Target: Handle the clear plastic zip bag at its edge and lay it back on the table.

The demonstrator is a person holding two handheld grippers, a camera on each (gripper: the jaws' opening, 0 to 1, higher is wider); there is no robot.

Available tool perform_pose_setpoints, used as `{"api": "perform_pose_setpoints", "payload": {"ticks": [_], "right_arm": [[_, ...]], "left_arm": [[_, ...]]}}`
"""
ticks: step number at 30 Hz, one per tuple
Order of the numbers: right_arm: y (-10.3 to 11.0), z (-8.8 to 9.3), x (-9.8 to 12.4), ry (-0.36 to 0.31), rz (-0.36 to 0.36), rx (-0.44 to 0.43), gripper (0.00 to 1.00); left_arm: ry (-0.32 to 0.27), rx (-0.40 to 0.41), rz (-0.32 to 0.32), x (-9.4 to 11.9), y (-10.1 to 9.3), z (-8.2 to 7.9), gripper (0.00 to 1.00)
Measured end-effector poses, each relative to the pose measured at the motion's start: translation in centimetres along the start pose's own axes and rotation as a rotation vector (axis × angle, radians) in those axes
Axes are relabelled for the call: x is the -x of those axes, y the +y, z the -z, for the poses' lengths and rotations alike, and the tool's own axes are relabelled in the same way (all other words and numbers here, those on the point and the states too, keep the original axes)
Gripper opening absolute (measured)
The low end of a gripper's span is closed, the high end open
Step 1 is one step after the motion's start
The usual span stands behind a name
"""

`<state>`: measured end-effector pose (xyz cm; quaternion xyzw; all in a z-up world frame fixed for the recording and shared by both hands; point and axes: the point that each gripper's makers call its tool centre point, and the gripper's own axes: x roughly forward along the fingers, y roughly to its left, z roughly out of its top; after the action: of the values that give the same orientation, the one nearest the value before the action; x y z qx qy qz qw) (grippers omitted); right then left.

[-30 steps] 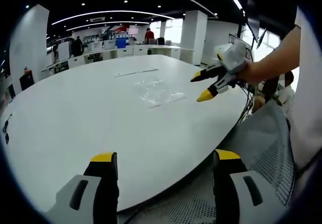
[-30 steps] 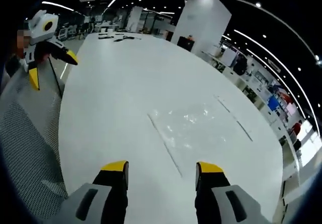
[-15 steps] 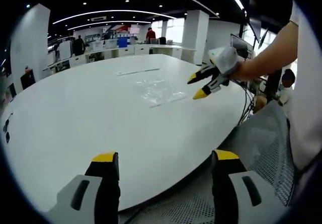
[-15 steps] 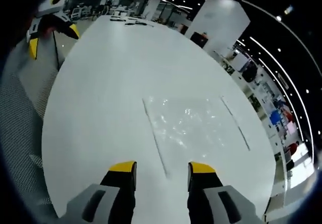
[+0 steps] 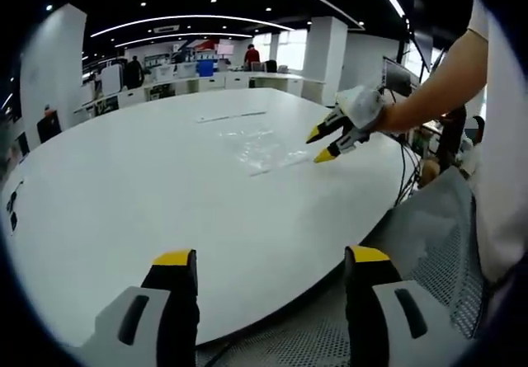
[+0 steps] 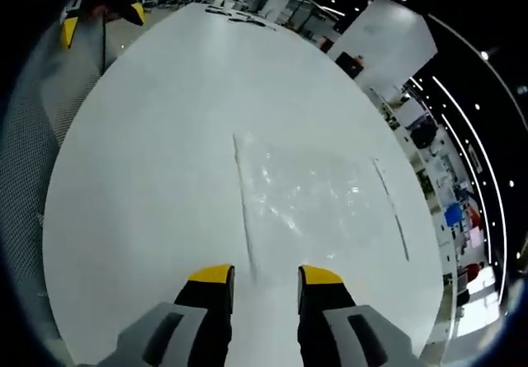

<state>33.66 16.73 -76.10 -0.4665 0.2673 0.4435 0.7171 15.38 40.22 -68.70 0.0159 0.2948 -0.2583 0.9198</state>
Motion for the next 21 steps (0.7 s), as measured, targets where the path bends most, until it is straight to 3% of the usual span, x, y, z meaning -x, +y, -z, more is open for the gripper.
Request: {"api": "perform_pose_setpoints", "payload": {"ticks": [21], "right_arm": [[-0.9, 0.1, -1.7, 0.001, -0.022, 0.087, 0.17]], "left_arm": [[0.008, 0.016, -0.023, -0.2, 0.5, 0.1, 0.67]]}}
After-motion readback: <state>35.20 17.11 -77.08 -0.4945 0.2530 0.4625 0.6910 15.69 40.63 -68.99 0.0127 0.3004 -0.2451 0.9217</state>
